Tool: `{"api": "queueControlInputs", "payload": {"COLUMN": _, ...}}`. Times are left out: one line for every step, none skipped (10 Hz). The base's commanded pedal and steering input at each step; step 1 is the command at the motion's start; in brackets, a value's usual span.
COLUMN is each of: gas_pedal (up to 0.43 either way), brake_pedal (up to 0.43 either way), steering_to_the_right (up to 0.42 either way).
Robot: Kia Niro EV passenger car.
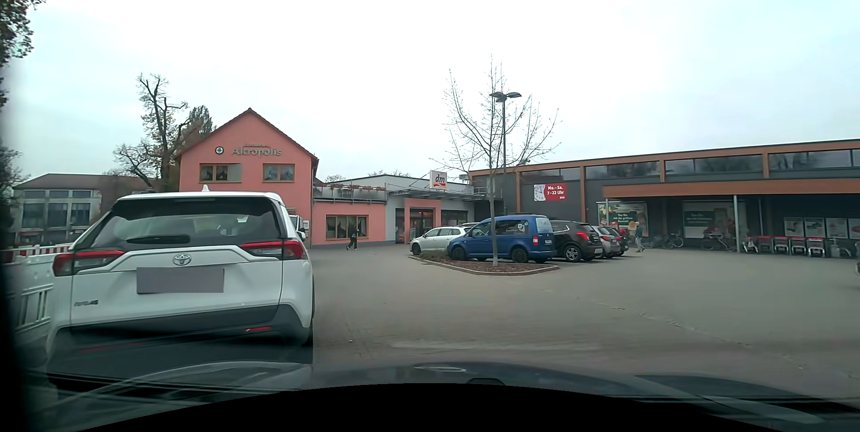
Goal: Follow the waypoints while adhering to traffic rules and regulations
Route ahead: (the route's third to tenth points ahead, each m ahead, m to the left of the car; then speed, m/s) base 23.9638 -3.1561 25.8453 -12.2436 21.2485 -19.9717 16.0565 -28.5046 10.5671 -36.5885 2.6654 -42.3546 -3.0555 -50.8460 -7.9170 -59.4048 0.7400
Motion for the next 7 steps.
{"api": "queueControlInputs", "payload": {"gas_pedal": 0.0, "brake_pedal": 0.0, "steering_to_the_right": 0.79}}
{"api": "queueControlInputs", "payload": {"gas_pedal": 0.0, "brake_pedal": 0.0, "steering_to_the_right": 0.781}}
{"api": "queueControlInputs", "payload": {"gas_pedal": 0.0, "brake_pedal": 0.0, "steering_to_the_right": 0.77}}
{"api": "queueControlInputs", "payload": {"gas_pedal": 0.0, "brake_pedal": 0.0, "steering_to_the_right": 0.759}}
{"api": "queueControlInputs", "payload": {"gas_pedal": 0.0, "brake_pedal": 0.0, "steering_to_the_right": 0.742}}
{"api": "queueControlInputs", "payload": {"gas_pedal": 0.0, "brake_pedal": 0.0, "steering_to_the_right": 0.727}}
{"api": "queueControlInputs", "payload": {"gas_pedal": 0.008, "brake_pedal": 0.0, "steering_to_the_right": 0.713}}
